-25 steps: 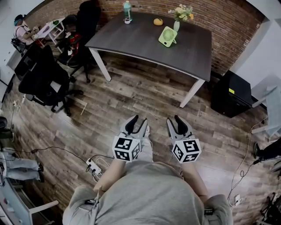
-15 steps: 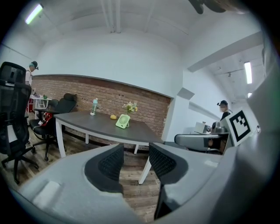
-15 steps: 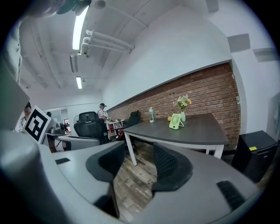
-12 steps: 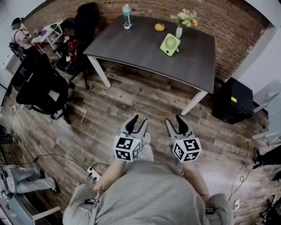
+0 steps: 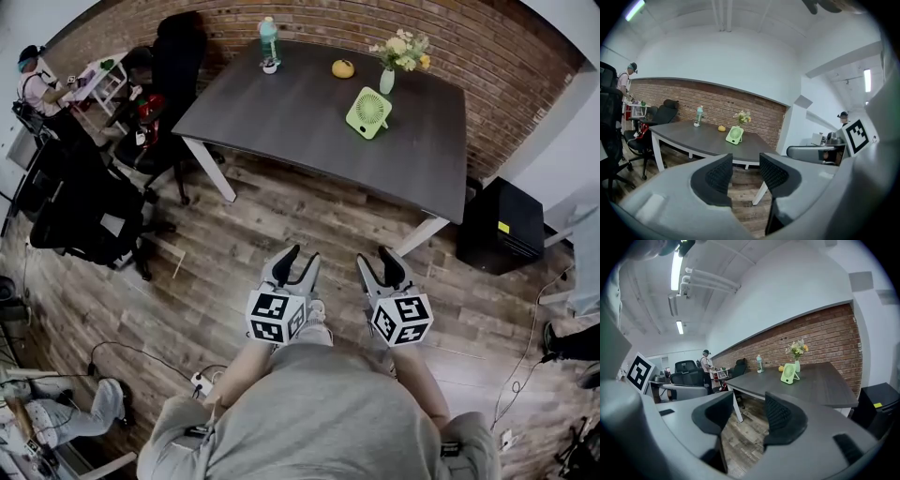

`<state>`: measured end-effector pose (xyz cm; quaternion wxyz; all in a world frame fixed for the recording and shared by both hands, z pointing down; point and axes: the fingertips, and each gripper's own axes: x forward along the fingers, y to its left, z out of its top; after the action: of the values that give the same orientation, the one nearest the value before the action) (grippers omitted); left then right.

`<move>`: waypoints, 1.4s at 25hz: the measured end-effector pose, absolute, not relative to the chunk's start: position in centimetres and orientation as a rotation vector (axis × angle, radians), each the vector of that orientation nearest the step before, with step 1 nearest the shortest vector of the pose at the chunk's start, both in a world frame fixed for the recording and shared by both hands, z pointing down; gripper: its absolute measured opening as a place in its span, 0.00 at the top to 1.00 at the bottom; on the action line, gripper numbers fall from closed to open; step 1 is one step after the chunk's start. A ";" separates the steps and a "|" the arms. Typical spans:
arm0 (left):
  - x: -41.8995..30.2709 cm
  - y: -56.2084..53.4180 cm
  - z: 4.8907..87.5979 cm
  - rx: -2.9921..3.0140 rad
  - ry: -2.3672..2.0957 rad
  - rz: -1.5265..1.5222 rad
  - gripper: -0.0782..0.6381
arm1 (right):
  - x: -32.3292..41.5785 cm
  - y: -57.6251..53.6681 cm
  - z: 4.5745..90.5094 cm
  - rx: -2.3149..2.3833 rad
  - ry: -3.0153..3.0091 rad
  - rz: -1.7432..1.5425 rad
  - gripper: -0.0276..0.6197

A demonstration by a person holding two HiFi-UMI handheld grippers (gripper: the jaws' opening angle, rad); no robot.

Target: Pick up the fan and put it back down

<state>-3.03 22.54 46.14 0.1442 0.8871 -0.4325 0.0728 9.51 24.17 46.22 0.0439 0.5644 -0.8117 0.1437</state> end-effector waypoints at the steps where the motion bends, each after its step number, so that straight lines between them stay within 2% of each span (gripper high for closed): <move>1: -3.0 21.8 46.1 2.556 -1.246 0.210 0.66 | 9.5 23.4 46.2 1.724 -2.481 0.440 0.65; 35: -2.4 3.4 46.7 2.588 -1.190 0.237 0.66 | 10.1 5.0 45.9 1.770 -2.459 0.418 0.65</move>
<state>-2.43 3.35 46.75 0.1413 0.8963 -0.4123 0.0820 10.11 4.99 45.94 0.0415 0.5781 -0.8034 0.1365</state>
